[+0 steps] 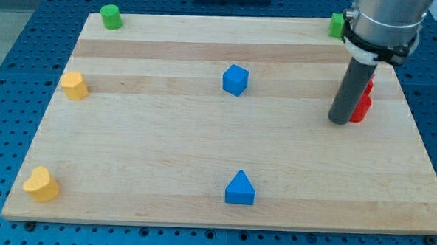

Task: Adjust the red circle to the bottom right of the red star

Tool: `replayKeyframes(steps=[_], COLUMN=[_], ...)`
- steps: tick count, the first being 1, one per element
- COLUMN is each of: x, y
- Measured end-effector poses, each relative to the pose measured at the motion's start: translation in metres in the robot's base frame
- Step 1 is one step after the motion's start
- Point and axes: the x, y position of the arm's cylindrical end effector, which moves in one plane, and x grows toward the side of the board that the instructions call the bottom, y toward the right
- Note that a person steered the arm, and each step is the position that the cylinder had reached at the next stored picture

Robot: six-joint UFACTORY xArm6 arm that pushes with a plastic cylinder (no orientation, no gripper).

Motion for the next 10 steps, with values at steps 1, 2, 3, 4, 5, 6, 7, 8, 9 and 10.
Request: replayKeyframes(steps=[1,2,3,4,5,6,7,8,9,10], x=[-0.016,-0.023,-0.031,-0.033,-0.033,-0.033,-0.033,-0.033,-0.033,-0.03], y=[0.0,0.0,-0.006,-0.013,-0.029,-0.051,-0.055,-0.05,-0.04,-0.024])
